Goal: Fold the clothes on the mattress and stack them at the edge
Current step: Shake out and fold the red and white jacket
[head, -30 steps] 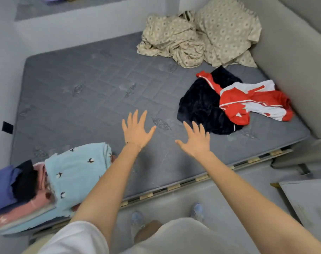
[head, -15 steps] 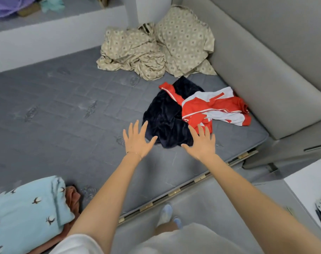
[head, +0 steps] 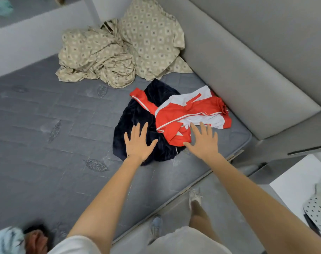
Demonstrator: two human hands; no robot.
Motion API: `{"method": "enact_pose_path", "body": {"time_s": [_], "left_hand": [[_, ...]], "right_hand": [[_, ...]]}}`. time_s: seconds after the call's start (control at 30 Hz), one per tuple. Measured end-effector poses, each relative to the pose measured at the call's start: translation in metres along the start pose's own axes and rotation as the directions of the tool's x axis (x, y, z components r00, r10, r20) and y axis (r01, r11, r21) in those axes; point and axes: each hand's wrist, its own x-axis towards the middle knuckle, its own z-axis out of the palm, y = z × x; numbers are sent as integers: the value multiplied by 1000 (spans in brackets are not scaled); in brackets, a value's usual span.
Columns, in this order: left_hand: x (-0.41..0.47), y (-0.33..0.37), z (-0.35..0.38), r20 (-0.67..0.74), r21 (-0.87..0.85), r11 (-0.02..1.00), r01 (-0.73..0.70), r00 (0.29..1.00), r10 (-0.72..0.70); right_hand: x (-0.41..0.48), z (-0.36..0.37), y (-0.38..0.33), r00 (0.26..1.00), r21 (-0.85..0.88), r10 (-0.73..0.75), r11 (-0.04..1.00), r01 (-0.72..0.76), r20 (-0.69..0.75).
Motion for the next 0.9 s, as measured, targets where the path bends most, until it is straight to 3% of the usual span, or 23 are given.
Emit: {"method": "enact_pose_path", "body": {"time_s": [0.33,0.6,0.77,0.9], "left_hand": [[92,80,72,105,-155,962,224,972,-209],[157,70,133,162,-145,931,335,936,-311],[217,45,203,46,-206,909,363,931,-362],[245,29,247,-97,-244,887,391,900,-424]], "right_hand": [[126,7,86,979,-75,-68,994,84,190],[200,61,95,954,-42,-106,992,123,281],[259,127,86,956,61,-121,992,109,267],[307,171,71,967,133,-212,972,194,140]]}}
